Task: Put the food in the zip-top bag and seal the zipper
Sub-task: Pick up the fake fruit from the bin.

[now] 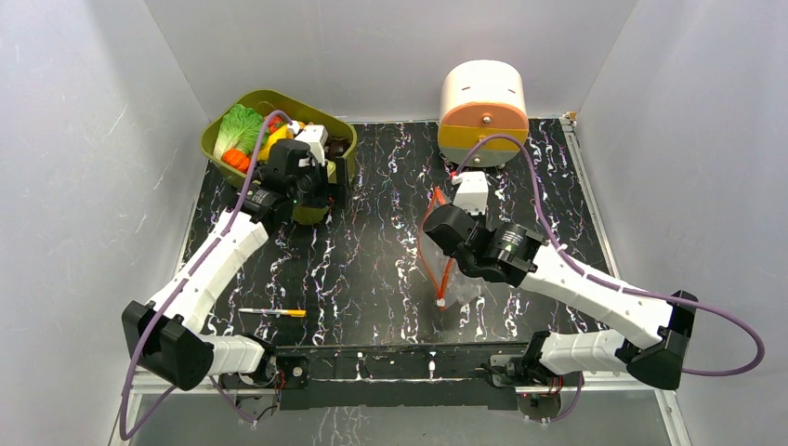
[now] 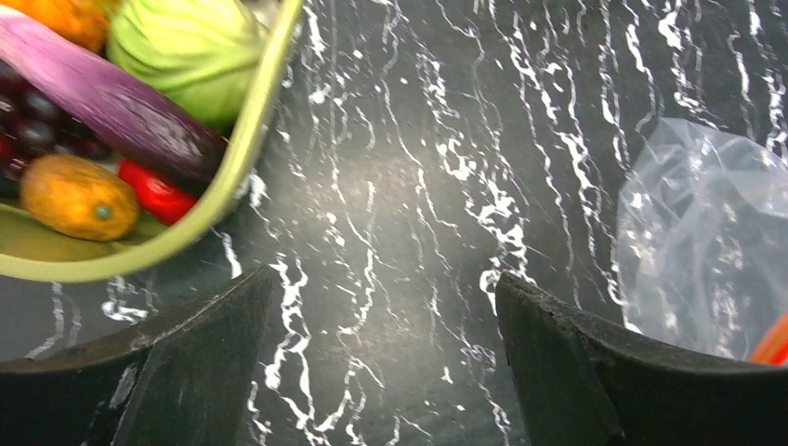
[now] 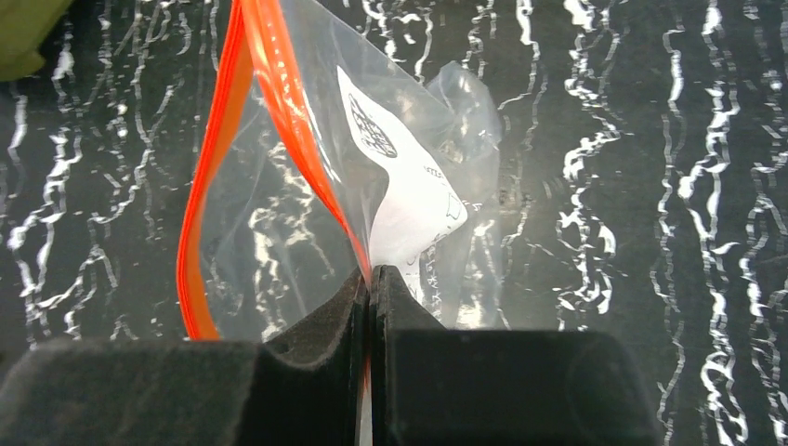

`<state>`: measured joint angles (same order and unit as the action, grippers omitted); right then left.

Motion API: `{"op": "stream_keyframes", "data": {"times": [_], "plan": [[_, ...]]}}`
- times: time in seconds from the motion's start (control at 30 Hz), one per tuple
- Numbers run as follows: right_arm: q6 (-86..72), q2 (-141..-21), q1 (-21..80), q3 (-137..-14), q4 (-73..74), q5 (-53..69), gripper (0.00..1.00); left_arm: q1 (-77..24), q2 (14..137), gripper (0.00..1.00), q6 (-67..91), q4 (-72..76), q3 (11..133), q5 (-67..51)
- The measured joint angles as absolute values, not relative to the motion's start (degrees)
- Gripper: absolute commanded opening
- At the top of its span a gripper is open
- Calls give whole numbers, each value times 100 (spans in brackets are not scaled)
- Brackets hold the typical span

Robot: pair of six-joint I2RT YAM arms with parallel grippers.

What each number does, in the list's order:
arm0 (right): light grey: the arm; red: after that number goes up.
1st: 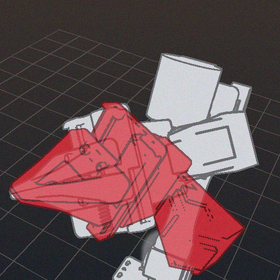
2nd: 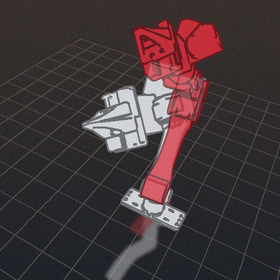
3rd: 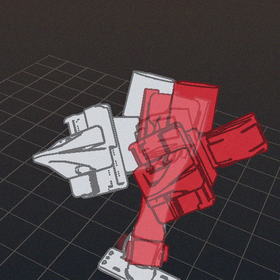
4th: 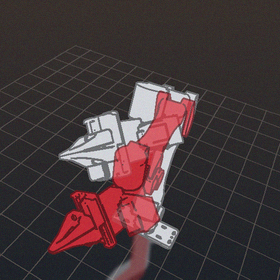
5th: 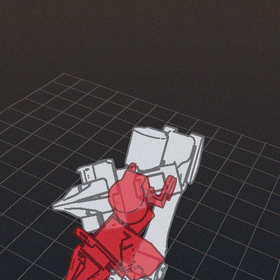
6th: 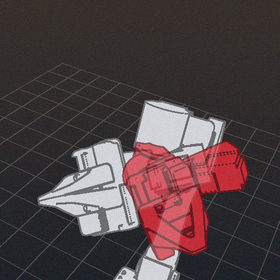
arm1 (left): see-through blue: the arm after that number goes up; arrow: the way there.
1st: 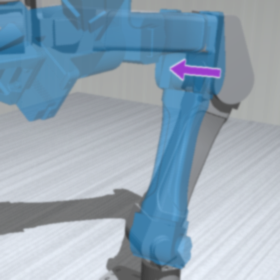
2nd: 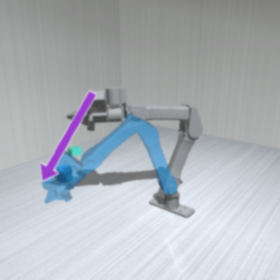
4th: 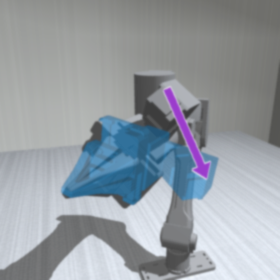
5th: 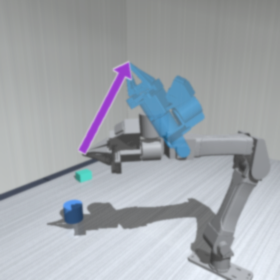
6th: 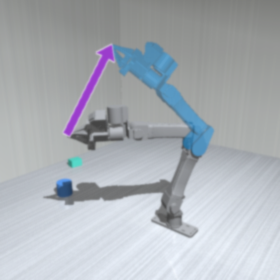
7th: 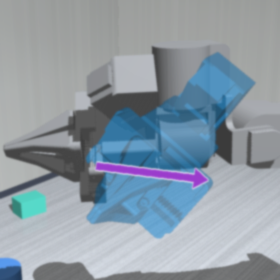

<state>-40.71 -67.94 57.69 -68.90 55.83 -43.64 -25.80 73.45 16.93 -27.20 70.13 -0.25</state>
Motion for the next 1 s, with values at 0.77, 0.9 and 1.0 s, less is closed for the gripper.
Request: {"op": "stream_keyframes", "data": {"times": [0.77, 0.9, 1.0], "plan": [[-4254, -5767, 5765, -5957, 3645, -2613, 0, -777, 9085, 92, -1352, -2408, 8394, 1129], [-4239, -5763, 5765, -5909, 3594, -2569, 0, -460, 9356, 97, -1387, -2447, 8689, 1293], [-4209, -5765, 5765, -5909, 3594, -2574, 0, -303, 9588, 98, -1417, -2488, 8930, 1516]]}}
